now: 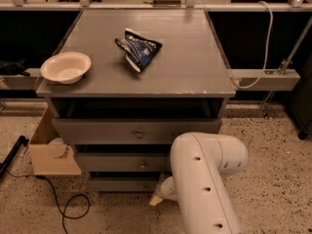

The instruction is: Open bottom drawer

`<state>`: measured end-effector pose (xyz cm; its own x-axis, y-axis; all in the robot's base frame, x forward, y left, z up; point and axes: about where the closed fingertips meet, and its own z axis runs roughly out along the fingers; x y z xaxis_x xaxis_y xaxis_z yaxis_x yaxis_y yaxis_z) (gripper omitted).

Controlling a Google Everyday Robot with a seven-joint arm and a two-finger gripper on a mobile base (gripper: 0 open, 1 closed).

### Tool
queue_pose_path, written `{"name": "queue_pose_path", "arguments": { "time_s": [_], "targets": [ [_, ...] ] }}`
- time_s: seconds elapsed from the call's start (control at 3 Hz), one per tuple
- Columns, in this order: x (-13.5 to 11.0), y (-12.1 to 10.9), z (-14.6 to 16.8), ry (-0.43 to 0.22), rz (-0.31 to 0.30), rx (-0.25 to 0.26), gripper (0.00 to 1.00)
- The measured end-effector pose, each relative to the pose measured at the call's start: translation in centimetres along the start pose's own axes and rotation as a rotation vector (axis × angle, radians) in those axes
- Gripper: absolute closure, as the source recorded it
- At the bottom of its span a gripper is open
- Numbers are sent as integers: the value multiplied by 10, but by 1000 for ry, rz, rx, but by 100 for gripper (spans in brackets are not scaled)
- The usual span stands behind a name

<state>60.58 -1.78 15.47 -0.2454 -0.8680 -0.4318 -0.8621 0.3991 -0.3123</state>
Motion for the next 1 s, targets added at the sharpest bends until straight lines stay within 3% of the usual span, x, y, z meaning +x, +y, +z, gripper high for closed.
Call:
{"name": "queue_pose_path", "arguments": {
  "time_s": [0.33, 1.0],
  "targets": [
    [-13, -19, 1, 21, -23, 33, 0],
    [0, -15, 6, 24, 0, 15, 0]
  ]
}}
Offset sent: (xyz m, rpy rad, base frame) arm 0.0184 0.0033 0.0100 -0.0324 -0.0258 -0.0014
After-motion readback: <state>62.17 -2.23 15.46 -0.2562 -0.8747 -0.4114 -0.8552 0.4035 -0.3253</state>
